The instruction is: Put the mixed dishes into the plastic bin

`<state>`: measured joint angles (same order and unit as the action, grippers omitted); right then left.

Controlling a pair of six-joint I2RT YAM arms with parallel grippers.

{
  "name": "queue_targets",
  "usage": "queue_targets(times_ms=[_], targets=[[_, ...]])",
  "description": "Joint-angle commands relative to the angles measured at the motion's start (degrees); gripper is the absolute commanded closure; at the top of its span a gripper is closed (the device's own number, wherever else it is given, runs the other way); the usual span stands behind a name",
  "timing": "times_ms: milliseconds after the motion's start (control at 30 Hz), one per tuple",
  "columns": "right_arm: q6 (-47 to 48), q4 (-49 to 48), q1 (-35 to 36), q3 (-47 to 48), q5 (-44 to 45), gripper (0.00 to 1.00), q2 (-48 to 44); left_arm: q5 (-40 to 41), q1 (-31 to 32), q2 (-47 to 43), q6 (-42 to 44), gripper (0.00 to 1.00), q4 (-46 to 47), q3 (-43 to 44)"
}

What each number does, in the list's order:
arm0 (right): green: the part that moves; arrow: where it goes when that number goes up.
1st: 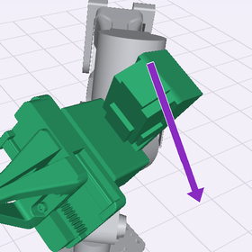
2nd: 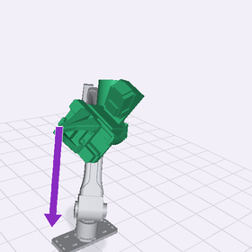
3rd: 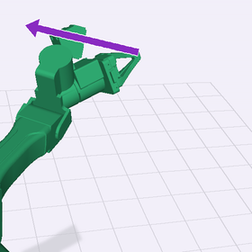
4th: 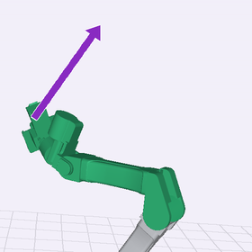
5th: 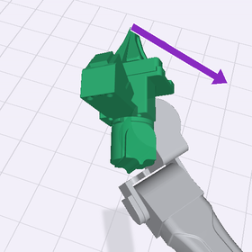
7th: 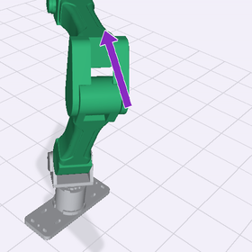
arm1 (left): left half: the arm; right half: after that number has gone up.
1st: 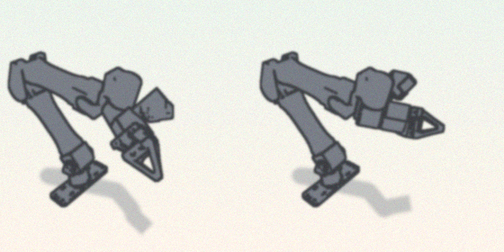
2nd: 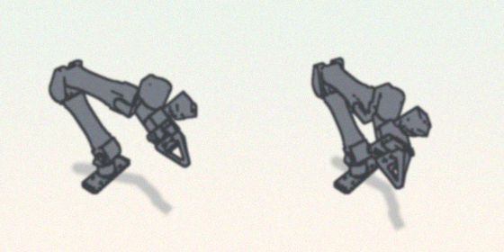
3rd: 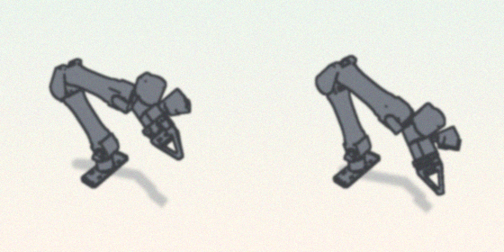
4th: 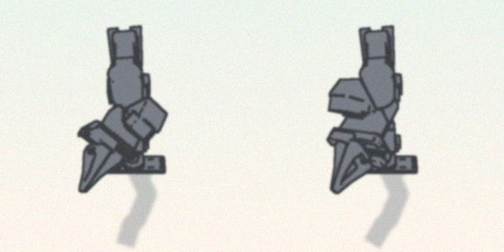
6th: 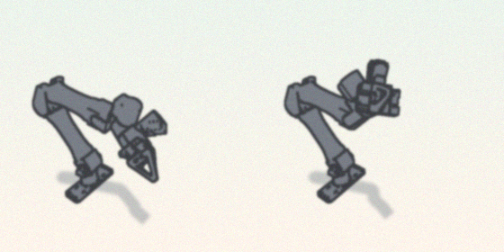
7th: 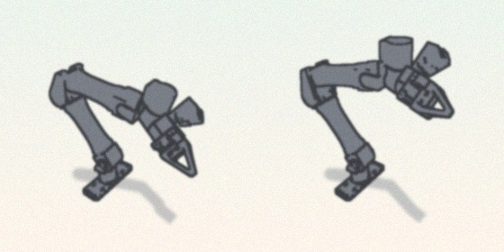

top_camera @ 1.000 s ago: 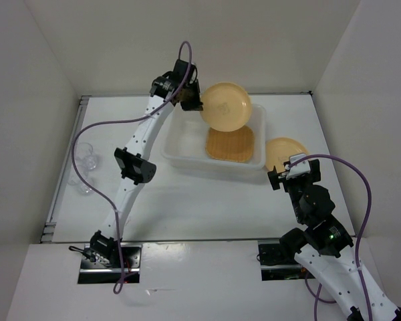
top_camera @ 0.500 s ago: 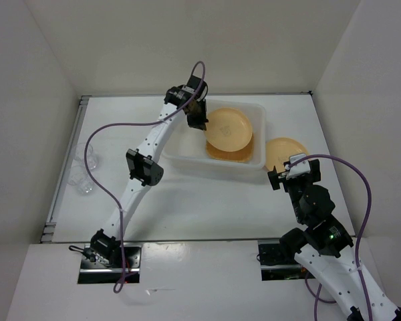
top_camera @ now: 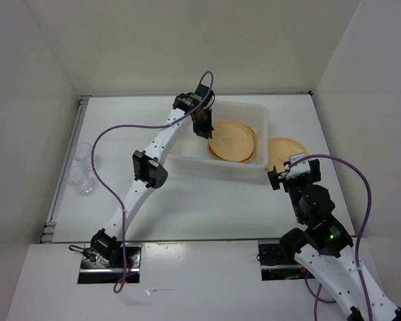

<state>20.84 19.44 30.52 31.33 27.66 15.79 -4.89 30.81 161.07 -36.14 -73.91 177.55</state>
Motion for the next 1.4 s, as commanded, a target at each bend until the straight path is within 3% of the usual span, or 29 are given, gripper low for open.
queue_targets(times_ms=[0, 67, 100, 133, 233, 367, 467, 567, 600, 633, 867, 933, 1000, 1167, 1200, 1233, 1367], targets=[[-0.01, -0.98, 0.59, -0.48, 0.82, 0.02, -0.15, -0.83, -0.31, 0.29, 0.19, 0.73, 1.83, 2.01], [-0.01, -0.98, 0.59, -0.48, 0.82, 0.02, -0.15, -1.61, -0.31, 0.29, 0.19, 0.54, 2.36, 2.01], [-0.01, -1.51, 0.59, -0.48, 0.82, 0.02, -0.15, -1.62, -0.31, 0.29, 0.19, 0.36, 2.37, 2.01], [-0.53, -1.51, 0.59, -0.48, 0.82, 0.02, -0.15, -1.62, -0.31, 0.29, 0.19, 0.25, 2.37, 2.01], [-2.11, -2.82, 0.59, -0.48, 2.56, 0.02, 1.17, 1.62, -0.31, -2.68, -0.33, 0.03, 2.37, 2.01], [-3.26, -3.1, 0.59, 1.09, 6.0, 0.02, 4.24, 7.68, -0.31, -10.24, -0.33, 0.0, 2.89, 2.01], [-5.19, 6.52, -0.11, 8.72, 2.67, 0.02, 12.74, 13.39, -1.01, -17.18, 0.37, 0.0, 1.5, 2.01], [-6.78, 12.36, -2.82, 17.59, 2.14, 0.02, 25.82, 29.36, -0.76, -29.44, -1.02, 0.0, -0.71, -4.46], [-6.78, 12.37, -3.62, 18.93, 1.61, 0.02, 27.61, 38.28, -0.75, -32.03, -1.73, 0.0, -0.71, -6.85], [-6.78, 12.37, -4.59, 20.25, 0.91, 0.02, 29.19, 40.72, -0.75, -33.97, -1.74, 0.0, -0.71, -8.26], [-8.79, 15.71, -24.43, 42.72, -19.7, 0.02, 53.7, 47.41, -4.97, -44.43, -3.06, 0.0, -0.71, -21.17], [-8.19, 15.19, -27.45, 43.64, -20.8, 0.02, 57.14, 51.09, -4.97, -46.72, -5.42, 0.0, -0.71, -27.57], [-6.69, 14.31, -28.49, 40.57, -20.28, 0.02, 58.03, 51.82, -4.97, -51.37, -5.97, 0.0, 1.82, -32.42], [-6.16, 12.12, -39.21, 36.7, -30.72, 0.02, 60.85, 39.82, -8.56, -69.11, -1.48, 0.0, 22.7, -59.29], [-5.55, 12.11, -40.62, 36.7, -33.26, 0.02, 60.85, 37.78, -9.96, -71.75, -2.26, 0.0, 24.84, -67.87], [-4.76, 11.59, -41.5, 36.7, -34.07, 0.02, 61.63, 36.19, -10.5, -76.22, -3.83, 0.0, 26.26, -71.17], [-2.21, 11.58, -43.79, 32.93, -35.74, 0.02, 62.87, 32.05, -13.05, -80.48, -5.08, 0.0, 26.98, -81.04]])
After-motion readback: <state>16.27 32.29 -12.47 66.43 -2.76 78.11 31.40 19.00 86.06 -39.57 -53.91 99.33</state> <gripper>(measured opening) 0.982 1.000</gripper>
